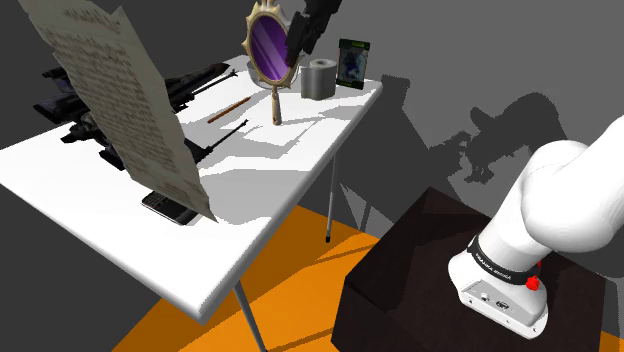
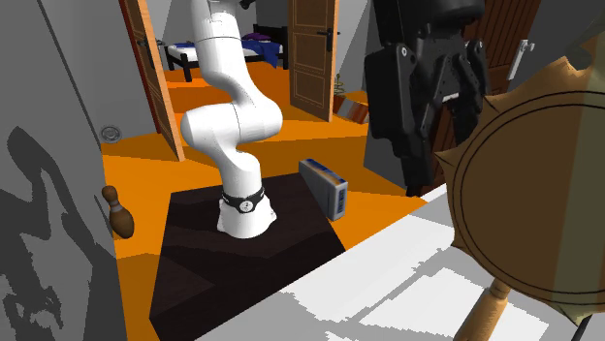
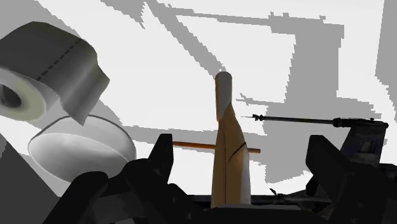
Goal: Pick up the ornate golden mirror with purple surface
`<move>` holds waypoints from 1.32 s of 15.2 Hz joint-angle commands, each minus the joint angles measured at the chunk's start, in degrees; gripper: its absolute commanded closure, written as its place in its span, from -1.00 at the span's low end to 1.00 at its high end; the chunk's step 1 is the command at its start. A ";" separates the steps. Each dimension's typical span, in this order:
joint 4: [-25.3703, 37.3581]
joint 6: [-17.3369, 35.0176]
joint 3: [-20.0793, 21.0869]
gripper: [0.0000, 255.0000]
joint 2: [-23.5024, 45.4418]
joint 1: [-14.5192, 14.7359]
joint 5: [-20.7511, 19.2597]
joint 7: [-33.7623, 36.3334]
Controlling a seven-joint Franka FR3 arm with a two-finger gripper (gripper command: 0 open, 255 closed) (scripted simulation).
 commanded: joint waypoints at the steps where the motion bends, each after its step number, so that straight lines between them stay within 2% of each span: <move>1: -1.98 1.92 -0.02 -1.00 -0.10 0.03 0.11 -0.18; 3: -1.98 1.92 -0.02 -1.00 -0.10 0.03 0.11 -0.18; 4: -1.97 1.91 0.01 1.00 -0.09 0.04 0.10 -0.15; 13: -1.98 1.92 -0.01 1.00 -0.10 0.03 0.11 -0.18; 20: 3.78 -3.45 -0.12 1.00 0.29 -0.08 -0.13 0.08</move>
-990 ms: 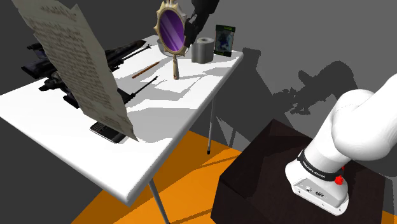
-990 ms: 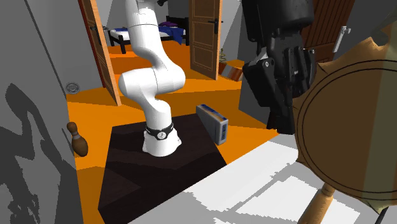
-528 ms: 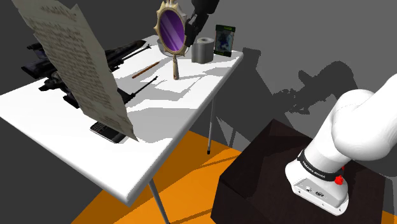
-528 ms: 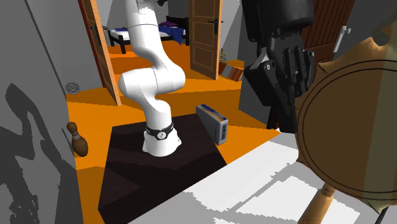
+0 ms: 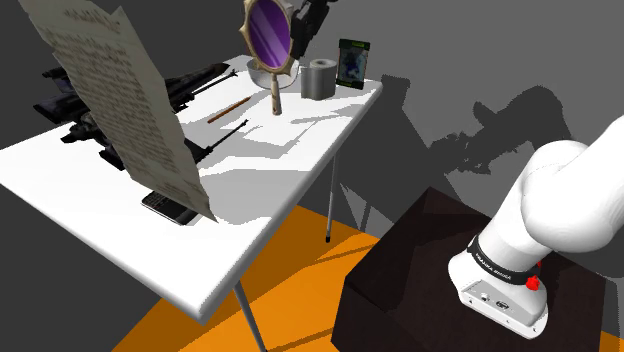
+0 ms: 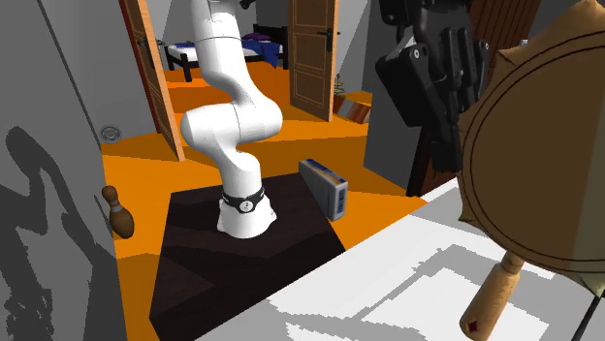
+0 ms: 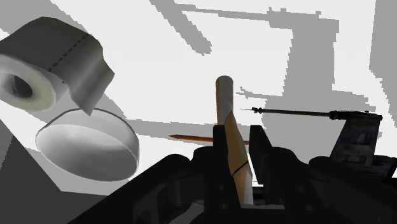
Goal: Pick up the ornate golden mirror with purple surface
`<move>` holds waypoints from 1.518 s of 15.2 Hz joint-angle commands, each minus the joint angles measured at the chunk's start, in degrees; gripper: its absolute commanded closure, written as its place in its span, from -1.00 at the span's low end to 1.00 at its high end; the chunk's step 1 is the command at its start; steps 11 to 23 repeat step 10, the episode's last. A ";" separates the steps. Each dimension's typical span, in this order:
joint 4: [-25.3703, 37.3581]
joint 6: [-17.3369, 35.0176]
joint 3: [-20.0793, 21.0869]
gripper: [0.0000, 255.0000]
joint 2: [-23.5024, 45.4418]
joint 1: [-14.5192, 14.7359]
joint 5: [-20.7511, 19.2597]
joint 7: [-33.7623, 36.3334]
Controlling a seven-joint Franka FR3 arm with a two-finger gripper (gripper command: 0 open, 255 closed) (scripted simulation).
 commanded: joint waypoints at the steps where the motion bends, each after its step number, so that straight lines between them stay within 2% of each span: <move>1: 1.92 -1.58 0.02 1.00 0.33 -0.02 -0.09 0.15; 8: 8.41 -6.97 -0.04 1.00 1.42 -0.13 -0.35 0.43; 23: 8.55 -7.09 -0.04 1.00 1.45 -0.13 -0.35 0.44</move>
